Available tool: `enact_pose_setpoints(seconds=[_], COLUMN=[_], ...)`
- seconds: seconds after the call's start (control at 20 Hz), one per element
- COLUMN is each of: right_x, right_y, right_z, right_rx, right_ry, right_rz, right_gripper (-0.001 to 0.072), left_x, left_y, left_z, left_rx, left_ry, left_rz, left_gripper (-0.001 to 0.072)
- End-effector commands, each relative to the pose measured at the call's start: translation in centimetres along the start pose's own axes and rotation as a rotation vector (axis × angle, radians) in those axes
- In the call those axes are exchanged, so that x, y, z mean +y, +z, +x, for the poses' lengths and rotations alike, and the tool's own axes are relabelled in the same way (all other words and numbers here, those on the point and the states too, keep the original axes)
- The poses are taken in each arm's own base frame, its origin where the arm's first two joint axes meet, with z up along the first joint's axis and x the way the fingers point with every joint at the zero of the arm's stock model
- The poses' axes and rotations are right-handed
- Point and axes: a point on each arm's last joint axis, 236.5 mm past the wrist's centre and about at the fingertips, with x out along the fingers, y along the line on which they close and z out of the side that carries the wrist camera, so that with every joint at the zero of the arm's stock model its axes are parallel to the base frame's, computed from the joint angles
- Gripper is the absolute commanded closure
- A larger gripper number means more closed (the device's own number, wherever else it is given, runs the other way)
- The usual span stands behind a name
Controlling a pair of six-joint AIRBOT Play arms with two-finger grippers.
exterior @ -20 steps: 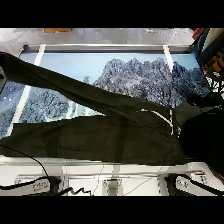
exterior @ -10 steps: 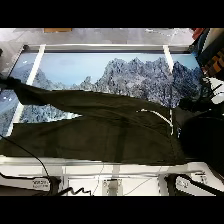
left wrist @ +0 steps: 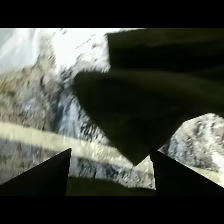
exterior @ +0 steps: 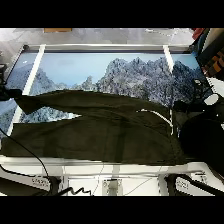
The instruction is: Fold the clothes and pants, and hang the long-sleeved shirts on hangers.
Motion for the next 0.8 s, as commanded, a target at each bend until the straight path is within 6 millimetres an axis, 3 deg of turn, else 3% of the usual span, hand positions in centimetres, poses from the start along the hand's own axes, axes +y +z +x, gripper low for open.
enact_pose_setpoints(seconds=[0.0,0.1,0.3,0.5,0.55,0.75], right_x=[0.3,0.4,0.6,1.6,1.8,2.1], right_y=[-0.3,-0.7,-0.8,-0.4,-0.3,-0.4], right_z=[0.1,0.1,0.0,0.0,0.0,0.0], right_rx=[0.012,0.030,0.032,0.020,0.016,0.018], right_ry=[0.007,0.014,0.022,0.062,0.072,0.082], right_rz=[-0.002,-0.001,0.012,0.043,0.051,0.057], right_gripper=[0.0451,0.0451,0.0451,0.0451,0.0451,0.0452], left_x=[2.8,3.5,0.9,-1.4,-1.9,-1.8], left_y=[-3.4,-3.9,-2.5,-3.7,-3.3,-0.9], left_z=[0.4,0.2,0.0,3.3,3.9,4.7], left_rx=[0.100,0.078,0.007,0.052,0.041,-0.038], left_ry=[0.000,-0.121,-0.471,-0.473,-0.472,-0.446], left_rz=[-0.198,-0.357,-0.670,-0.773,-0.811,-0.972], left_gripper=[0.0150,0.0152,0.0209,0.0170,0.0133,0.0128])
